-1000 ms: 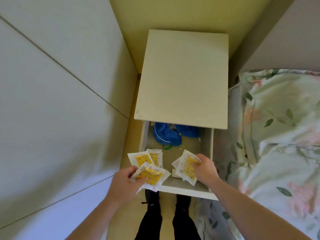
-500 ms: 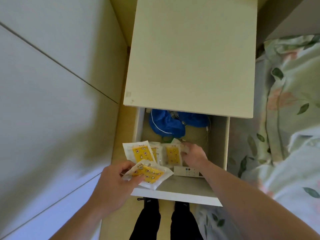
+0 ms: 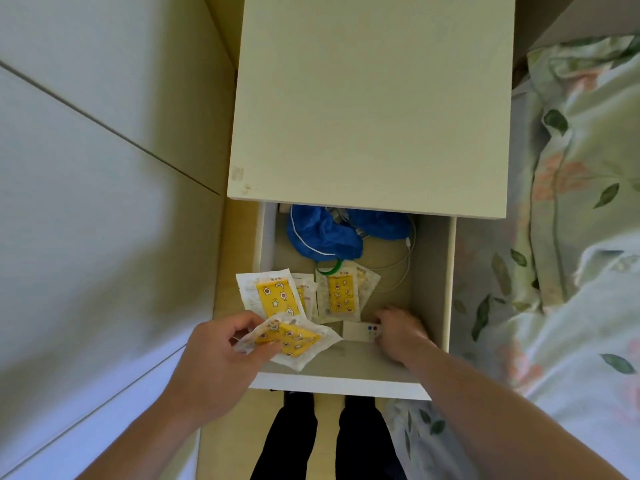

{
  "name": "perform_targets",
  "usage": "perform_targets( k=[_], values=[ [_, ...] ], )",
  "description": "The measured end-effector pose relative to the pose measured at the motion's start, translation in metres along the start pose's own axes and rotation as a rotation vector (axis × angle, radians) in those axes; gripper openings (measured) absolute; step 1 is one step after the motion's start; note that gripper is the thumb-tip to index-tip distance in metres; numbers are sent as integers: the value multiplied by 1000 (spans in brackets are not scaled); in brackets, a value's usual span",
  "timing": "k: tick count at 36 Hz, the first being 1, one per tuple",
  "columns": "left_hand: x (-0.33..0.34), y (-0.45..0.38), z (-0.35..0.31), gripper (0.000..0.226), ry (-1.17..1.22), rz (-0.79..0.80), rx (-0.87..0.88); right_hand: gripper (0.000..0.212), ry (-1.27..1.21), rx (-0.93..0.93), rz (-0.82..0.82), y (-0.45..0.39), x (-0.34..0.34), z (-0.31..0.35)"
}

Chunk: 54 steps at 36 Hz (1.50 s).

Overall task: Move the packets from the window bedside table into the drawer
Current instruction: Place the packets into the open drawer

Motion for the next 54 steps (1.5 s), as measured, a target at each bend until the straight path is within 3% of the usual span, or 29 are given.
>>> perform_targets(
  k=[4, 7, 11, 14, 21, 27, 34, 36, 39, 45, 54],
  values=[
    [-1, -2, 2, 10, 11, 0, -5, 25, 125, 33, 28, 0, -5, -4],
    [-3, -4, 3, 11, 29, -3, -3, 21, -9, 83, 7, -2, -16, -6],
    [-5, -7, 3, 15, 67, -6, 0, 59, -514, 42, -214, -6, -43, 5],
    [-7, -8, 5, 15, 78, -6, -3, 77, -663, 44, -278, -10, -56, 17],
    [-13, -8, 8, 11, 37, -15, 17, 54, -641, -103, -314, -15, -60, 48],
    [-13, -9, 7, 11, 40, -7, 23, 53, -633, -156, -187, -15, -41, 64],
    [-4, -8, -4, 11, 29, 106, 13, 41, -842, -163, -294, 8, -52, 47],
    [-1, -6, -8, 12, 19, 134, 18, 42, -789, -227, -282, 14, -58, 46],
    [2, -2, -12, 11, -15, 139, 31, 48, -466, -295, -223, 13, -59, 51],
    [6, 2, -5, 10, -65, 89, 33, 90, 304, -414, -4, 3, -29, 86],
    [12, 7, 4, 8, -62, 77, 35, 95, 328, -256, 60, 6, -6, 60]
  ],
)
Point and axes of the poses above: each hand's wrist, its own y-axis away from the middle knuckle, its own x-axis out of the palm, z = x × y, the point moved 7 cm from there along -y, towards the middle knuckle, and after that the axes turned 11 degrees about z, right-handed, at the moved point
